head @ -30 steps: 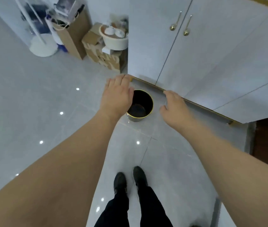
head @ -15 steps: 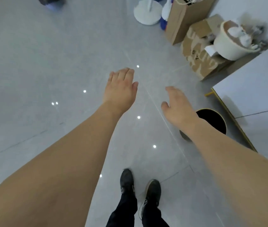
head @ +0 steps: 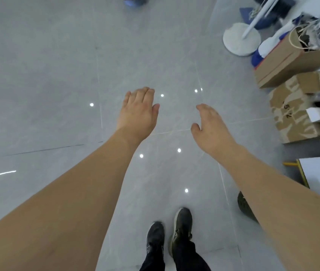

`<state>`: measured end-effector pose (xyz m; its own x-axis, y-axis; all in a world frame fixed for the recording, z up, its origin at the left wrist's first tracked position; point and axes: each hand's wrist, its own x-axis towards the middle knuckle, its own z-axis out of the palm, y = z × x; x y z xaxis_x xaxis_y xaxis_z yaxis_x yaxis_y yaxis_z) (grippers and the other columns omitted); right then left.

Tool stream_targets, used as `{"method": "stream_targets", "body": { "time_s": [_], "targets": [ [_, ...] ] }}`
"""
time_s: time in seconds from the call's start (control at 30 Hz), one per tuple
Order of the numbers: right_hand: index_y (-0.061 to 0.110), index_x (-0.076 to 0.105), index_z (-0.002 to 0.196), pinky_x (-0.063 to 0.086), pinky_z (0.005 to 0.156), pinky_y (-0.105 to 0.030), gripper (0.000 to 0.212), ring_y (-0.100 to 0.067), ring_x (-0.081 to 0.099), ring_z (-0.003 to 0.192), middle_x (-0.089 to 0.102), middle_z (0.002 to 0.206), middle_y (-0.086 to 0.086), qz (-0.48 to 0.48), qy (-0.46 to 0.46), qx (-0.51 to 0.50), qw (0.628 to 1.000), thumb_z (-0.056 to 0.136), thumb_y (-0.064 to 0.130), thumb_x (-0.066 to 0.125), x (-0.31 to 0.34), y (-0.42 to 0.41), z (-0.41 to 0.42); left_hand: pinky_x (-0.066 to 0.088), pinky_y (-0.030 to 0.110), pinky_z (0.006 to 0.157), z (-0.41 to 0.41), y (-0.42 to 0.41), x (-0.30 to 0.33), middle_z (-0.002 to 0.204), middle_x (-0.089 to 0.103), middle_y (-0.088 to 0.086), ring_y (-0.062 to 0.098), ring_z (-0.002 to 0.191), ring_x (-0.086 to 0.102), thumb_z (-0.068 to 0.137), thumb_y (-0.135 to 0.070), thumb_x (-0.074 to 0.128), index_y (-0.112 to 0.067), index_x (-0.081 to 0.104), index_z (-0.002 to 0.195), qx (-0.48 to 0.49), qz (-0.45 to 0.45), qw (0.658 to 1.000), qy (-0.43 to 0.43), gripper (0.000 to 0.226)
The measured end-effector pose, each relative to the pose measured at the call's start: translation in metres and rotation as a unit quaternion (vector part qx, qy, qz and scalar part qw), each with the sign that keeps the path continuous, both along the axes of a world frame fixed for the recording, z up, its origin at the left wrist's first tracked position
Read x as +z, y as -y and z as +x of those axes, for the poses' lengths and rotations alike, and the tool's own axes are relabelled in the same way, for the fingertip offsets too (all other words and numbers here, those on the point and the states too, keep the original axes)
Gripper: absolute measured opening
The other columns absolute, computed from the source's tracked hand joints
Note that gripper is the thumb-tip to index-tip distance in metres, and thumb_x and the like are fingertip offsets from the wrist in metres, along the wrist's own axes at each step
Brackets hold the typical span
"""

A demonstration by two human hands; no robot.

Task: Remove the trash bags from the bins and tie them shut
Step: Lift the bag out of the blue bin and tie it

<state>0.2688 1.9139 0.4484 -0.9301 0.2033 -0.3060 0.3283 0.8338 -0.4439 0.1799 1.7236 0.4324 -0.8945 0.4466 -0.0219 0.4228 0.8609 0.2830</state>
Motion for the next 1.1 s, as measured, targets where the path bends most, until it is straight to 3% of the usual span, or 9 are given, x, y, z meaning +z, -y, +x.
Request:
{"method": "stream_targets", "body": {
  "time_s": [0.4,0.8,1.1],
  "targets": [
    [0.004,0.025,0.149,0.013,0.12,-0.035,0.058,-0.026,0.017,0.147,0.024,0.157,-0.014,0.007,-0.029,0.07,0.997,0.095,0.017,0.043,0.074,-0.027,-0.2,0.011,0.043,0.12,-0.164,-0.008,0.085,0.149,0.037,0.008,0.027,0.139,0.031,0.102,-0.029,0.037,-0.008,0.035,0.144,0.087,0.011,0.996,-0.015,0.048],
    [0.004,0.026,0.148,0.016,0.119,-0.033,0.057,-0.024,0.021,0.145,0.028,0.156,-0.012,-0.009,-0.02,0.095,0.995,0.096,0.016,0.045,0.05,-0.002,-0.427,0.011,0.042,0.12,-0.381,0.01,0.052,0.151,0.034,0.008,0.026,0.14,0.028,0.102,-0.03,0.035,-0.008,0.032,0.146,0.11,0.003,0.993,0.035,0.049],
    [0.006,0.024,0.15,0.015,0.12,-0.037,0.057,-0.023,0.018,0.147,0.024,0.157,-0.011,-0.033,0.007,0.1,0.994,0.097,0.018,0.043,0.026,-0.029,-0.608,0.011,0.042,0.12,-0.562,-0.014,0.04,0.151,0.034,0.007,0.025,0.141,0.028,0.101,-0.029,0.036,-0.008,0.033,0.146,0.123,-0.002,0.991,0.046,0.049]
  ]
}}
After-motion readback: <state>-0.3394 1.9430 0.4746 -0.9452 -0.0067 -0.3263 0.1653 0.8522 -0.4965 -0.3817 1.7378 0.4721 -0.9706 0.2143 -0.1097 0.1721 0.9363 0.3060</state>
